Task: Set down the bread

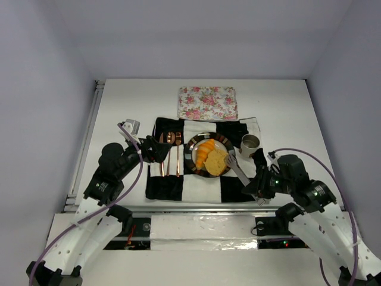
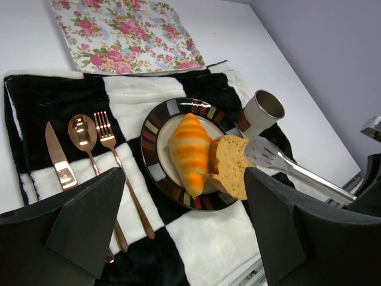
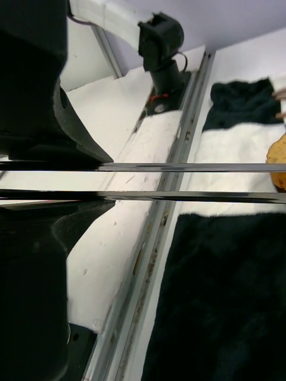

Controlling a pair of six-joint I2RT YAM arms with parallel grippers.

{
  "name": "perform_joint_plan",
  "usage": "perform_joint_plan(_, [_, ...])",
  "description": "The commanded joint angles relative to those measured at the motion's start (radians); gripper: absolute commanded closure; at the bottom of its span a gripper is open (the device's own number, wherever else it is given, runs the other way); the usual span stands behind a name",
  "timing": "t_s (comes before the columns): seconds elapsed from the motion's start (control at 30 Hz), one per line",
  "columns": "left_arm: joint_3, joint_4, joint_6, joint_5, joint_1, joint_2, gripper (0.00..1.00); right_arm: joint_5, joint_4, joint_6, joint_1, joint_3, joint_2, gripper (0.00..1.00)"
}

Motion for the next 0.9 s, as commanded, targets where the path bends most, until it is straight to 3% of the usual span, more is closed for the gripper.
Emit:
perform_joint_plan(0.0, [0.005,0.045,0.011,-0.003,0.003,0.001,0.21,-0.022,0.024,-0.004,0.006,-0.016,0.018,0.81])
perform_joint_plan(0.07, [0.006,0.045,0.010,-0.003,0.003,-0.002,0.21,-0.001,0.036,-0.009,0.006,-0.016,0.036,0.80])
perform_joint_plan(0.2, [0.006,0.045,0.011,0.002,0.003,-0.006,0.21,0.025,0.041,-0.012,0.006,0.013,0.045,0.61])
perform_joint_plan(0.3, [0.005,0.045,0.010,0.006,0.003,-0.006,0.21,0.042,0.027,-0.005,0.006,0.059,0.038,0.54])
perform_joint_plan(0.5, [0.003,0.051,0.010,0.020,0.003,-0.018,0.21,0.097,-0.048,0.004,0.006,0.180,0.012,0.56])
perform_joint_plan(0.63, [0.005,0.052,0.008,0.033,0.003,-0.019,0.21,0.106,0.029,0.016,0.006,0.249,0.044,0.60])
perform_joint_plan(0.87, [0.003,0.045,0.010,0.028,0.003,-0.050,0.21,0.356,0.301,-0.114,-0.005,0.413,0.379,0.65])
